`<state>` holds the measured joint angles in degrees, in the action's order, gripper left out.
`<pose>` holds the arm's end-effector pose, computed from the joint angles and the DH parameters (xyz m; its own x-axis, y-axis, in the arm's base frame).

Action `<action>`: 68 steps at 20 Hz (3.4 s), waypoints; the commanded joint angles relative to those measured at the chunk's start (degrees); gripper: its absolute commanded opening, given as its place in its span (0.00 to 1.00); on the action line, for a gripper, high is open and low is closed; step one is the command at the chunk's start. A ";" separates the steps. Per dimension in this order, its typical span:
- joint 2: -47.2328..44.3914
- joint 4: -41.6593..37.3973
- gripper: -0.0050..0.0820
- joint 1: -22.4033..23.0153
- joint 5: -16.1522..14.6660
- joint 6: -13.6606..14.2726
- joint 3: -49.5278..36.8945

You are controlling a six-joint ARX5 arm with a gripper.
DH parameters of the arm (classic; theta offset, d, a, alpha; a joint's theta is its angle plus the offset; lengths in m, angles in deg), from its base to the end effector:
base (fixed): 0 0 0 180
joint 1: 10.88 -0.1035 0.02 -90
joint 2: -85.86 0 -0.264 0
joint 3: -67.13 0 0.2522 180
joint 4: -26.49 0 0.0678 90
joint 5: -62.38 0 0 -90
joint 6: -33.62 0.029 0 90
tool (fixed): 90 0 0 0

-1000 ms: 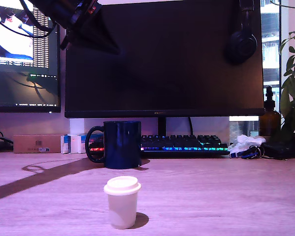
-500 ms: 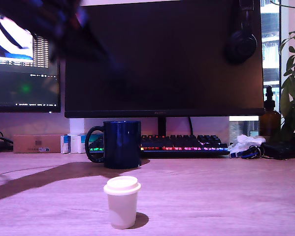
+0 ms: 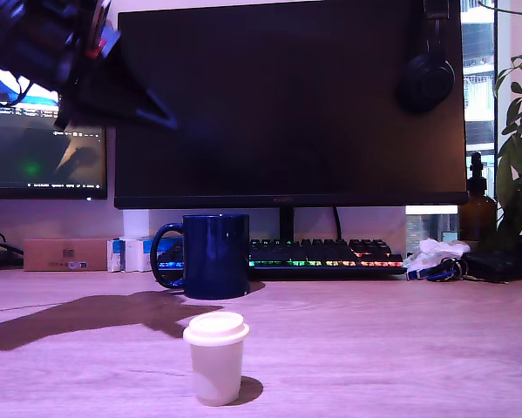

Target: Pick up the coffee capsules on the table and drop them inside the coffee cup

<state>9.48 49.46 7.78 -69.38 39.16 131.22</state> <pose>0.2565 -0.1070 0.2548 0.3640 -0.8259 -0.4306 0.8032 0.5124 -0.3039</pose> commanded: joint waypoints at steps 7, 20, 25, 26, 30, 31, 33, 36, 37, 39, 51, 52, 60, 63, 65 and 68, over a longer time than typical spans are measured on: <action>10.62 -5.03 0.03 0.11 -0.44 -2.93 -11.98; 23.82 -7.56 0.03 6.01 3.32 -10.75 -24.20; 25.90 -7.43 0.03 13.84 11.04 -11.74 -26.91; 26.56 -7.34 0.03 15.10 11.56 -11.96 -27.15; 30.47 -3.37 0.03 17.86 14.34 -12.90 -27.19; 31.58 -2.19 0.03 18.18 15.15 -12.87 -27.21; 34.03 -0.11 0.03 18.40 15.58 -12.92 -27.26; 37.68 2.01 0.03 18.56 16.15 -13.11 -28.11; 39.06 2.05 0.03 18.86 16.24 -13.31 -28.74; 41.72 3.02 0.03 19.54 17.64 -14.19 -30.03; 46.69 12.94 0.03 20.85 22.27 -15.10 -30.93; 46.56 12.94 0.03 20.85 22.38 -15.21 -30.93; 45.94 12.90 0.03 20.90 22.32 -15.30 -30.93; 44.50 12.85 0.19 20.90 22.25 -17.03 -30.93; 42.69 12.33 0.56 21.03 22.29 -17.66 -30.93; 39.12 11.37 0.67 22.58 22.34 -17.03 -30.93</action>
<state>49.28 61.57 29.90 -47.02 21.85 101.32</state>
